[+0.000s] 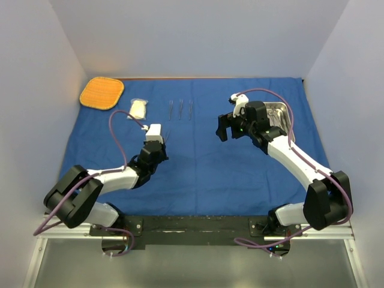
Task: Open and lay out the surgical kit
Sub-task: Place the medical item in the surgical kit.
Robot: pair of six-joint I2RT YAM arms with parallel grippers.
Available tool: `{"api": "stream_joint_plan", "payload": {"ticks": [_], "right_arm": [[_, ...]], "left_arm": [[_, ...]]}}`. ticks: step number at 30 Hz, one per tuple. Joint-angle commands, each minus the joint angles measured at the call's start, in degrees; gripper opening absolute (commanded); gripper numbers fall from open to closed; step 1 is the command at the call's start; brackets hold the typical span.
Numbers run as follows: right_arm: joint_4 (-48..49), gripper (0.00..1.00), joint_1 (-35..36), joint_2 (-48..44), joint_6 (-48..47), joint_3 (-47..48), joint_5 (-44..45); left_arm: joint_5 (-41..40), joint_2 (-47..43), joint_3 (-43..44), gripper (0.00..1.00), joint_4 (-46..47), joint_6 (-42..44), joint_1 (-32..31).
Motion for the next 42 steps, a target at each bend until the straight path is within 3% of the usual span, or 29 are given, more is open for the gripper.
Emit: {"api": "stream_joint_plan", "payload": {"ticks": [1, 21, 25, 42], "right_arm": [[2.28, 0.99, -0.25, -1.22, -0.34, -0.37, -0.44], [2.81, 0.99, -0.42, -0.34, -0.96, -0.72, -1.76], [3.07, 0.99, -0.33, -0.52, -0.96, -0.98, -2.11], [3.77, 0.99, -0.42, -2.28, -1.31, -2.92, -1.67]], "left_arm": [[-1.83, 2.42, 0.19, 0.00, 7.61, -1.79, -0.92], [-6.23, 9.55, 3.53, 0.00, 2.79, -9.25, -1.80], [-5.61, 10.16, 5.63, 0.04, -3.01, -12.33, -1.89], [-3.33, 14.73, 8.10, 0.14, -5.40, -13.74, -3.03]]}}
